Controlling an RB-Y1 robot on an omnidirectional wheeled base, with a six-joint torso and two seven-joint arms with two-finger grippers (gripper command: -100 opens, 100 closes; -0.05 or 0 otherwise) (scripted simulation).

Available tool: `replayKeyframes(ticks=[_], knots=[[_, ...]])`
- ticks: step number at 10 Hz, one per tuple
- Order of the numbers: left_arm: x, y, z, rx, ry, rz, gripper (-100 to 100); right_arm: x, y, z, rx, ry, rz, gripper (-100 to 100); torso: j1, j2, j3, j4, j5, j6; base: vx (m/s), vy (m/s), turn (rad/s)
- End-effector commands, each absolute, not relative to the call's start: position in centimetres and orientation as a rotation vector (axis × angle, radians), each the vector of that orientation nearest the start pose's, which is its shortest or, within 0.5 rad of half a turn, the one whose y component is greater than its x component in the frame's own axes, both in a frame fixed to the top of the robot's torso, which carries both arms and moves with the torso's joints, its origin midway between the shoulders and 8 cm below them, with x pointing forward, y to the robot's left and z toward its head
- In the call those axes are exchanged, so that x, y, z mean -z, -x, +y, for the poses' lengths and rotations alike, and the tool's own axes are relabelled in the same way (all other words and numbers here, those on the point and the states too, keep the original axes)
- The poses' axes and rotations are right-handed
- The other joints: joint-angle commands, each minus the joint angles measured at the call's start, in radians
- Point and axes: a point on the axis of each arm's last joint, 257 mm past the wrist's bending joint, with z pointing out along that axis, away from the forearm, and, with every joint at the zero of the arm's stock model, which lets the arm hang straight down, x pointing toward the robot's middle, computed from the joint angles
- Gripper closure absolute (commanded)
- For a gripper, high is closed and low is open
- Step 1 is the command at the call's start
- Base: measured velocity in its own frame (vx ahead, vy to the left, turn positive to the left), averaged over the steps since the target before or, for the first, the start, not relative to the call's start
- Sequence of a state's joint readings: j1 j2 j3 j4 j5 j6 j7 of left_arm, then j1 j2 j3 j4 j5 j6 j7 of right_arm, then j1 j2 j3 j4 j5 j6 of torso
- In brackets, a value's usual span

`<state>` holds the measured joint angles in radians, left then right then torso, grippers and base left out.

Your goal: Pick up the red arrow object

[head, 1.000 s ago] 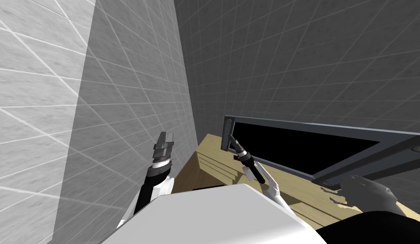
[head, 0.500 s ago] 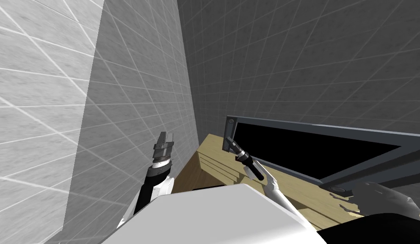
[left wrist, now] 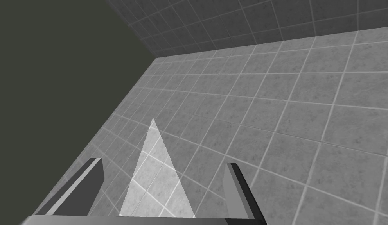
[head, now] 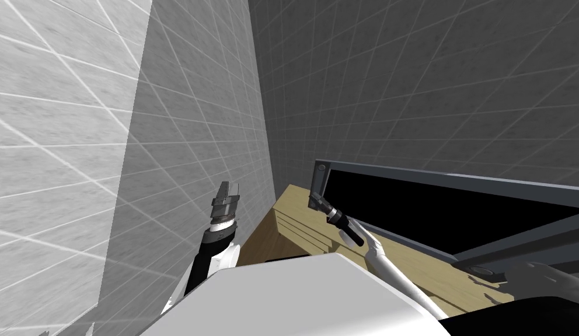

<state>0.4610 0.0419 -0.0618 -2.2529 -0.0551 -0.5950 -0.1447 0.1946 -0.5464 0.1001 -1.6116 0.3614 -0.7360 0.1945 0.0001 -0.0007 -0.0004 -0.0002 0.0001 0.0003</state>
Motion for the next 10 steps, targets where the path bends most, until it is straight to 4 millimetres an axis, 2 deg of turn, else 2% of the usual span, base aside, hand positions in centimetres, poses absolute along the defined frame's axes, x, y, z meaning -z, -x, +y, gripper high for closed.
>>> replayKeyframes(ticks=[1,4,5,6,9,10], knots=[[-4.0,-33.8,24.1,1.234,0.463,0.635,0,18.0,-43.0,-22.9,-0.892,0.118,1.388,-100,0.000,0.000,0.000,0.000,0.000,0.000,0.008,0.002,0.022],[-4.0,-33.8,24.1,1.234,0.463,0.635,0,21.4,-43.3,-23.9,-0.817,0.210,1.486,-100,0.000,0.000,0.000,0.000,0.000,0.000,0.009,0.003,0.038],[-4.0,-33.8,24.1,1.234,0.463,0.635,0,22.0,-43.4,-24.3,-0.811,0.201,1.498,-100,0.000,0.000,0.000,0.000,0.000,0.000,0.009,0.000,0.031],[-4.0,-33.8,24.1,1.234,0.463,0.635,0,24.1,-43.4,-25.2,-0.767,0.243,1.554,-100,0.000,0.000,0.000,0.000,0.000,0.000,0.010,0.000,0.039],[-4.0,-33.8,24.1,1.234,0.463,0.635,0,27.5,-43.2,-27.1,-0.679,0.337,1.652,-100,0.000,0.000,0.000,0.000,0.000,0.000,0.010,-0.002,0.041],[-4.0,-33.8,24.1,1.234,0.463,0.635,0,28.0,-43.2,-27.6,-0.672,0.328,1.665,-100,-0.001,0.000,0.000,0.000,0.000,0.000,0.006,-0.004,0.022]])
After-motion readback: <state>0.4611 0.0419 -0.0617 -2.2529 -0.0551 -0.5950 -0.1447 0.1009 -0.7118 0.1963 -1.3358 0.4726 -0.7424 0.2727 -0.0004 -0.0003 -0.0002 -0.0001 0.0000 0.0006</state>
